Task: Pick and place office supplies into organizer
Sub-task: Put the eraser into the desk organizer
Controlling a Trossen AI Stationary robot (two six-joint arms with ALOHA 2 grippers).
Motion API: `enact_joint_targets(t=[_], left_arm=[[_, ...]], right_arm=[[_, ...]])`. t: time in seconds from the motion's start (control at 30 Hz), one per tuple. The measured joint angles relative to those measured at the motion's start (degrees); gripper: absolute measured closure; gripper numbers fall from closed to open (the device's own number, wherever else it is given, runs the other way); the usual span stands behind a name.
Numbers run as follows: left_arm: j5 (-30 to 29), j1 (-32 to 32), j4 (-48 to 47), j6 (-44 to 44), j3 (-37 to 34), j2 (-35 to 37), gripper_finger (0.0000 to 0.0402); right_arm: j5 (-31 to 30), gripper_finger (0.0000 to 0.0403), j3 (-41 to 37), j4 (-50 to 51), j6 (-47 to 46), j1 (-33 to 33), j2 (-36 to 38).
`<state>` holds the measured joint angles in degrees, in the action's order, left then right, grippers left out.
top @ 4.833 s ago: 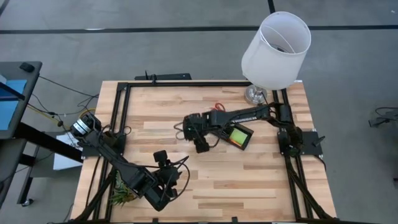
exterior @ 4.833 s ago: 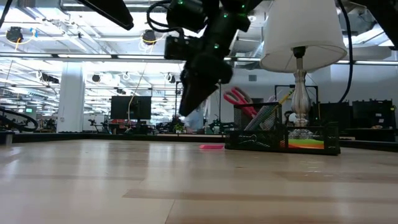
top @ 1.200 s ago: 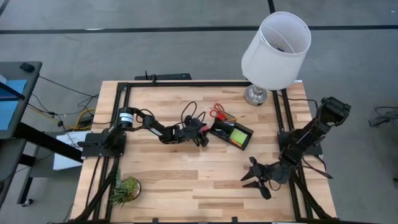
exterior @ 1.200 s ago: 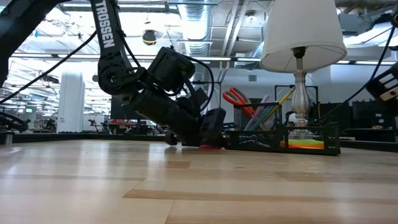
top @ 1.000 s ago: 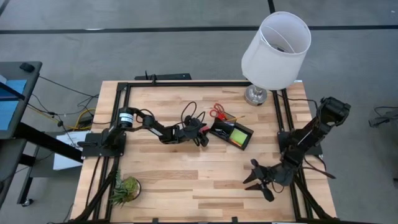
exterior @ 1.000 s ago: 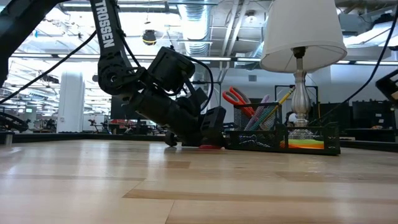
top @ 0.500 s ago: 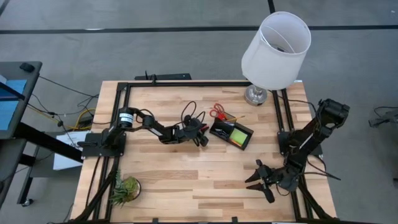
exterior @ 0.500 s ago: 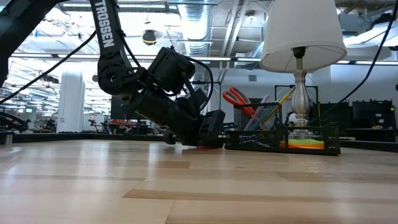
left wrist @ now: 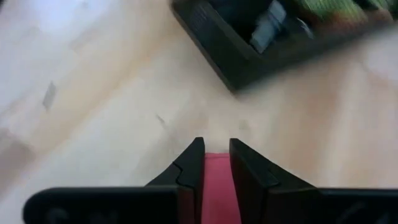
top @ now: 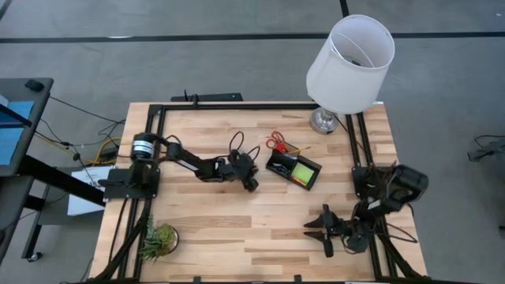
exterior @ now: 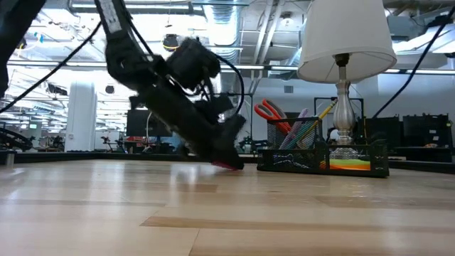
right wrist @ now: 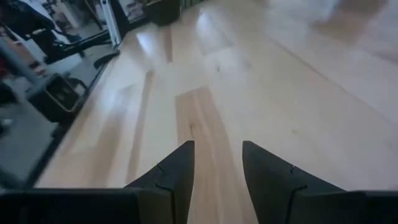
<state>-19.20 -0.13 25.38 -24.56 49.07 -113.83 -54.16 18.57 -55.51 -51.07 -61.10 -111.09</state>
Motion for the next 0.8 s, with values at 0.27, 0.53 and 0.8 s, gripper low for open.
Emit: enact_joint_targets(t=[0.27,0.53,0.8], left_arm=[[2.61,-0.16,5.02,6.89,2.02,6.66,0.0358],[5.0,-0.09,7.55,15.89,13.03,0.81,0.0358],[6.72,-0.04,1.7,30.55,23.17,-8.32,0.0358]], right_arm=[[-3.19,0.0275,8.55,-5.0,12.12,1.31,-9.36],[1.5,0.0275,12.64,-5.09,17.58,3.37,-11.0],[3.77,0.0275,12.78,-4.94,18.34,3.97,-10.95]])
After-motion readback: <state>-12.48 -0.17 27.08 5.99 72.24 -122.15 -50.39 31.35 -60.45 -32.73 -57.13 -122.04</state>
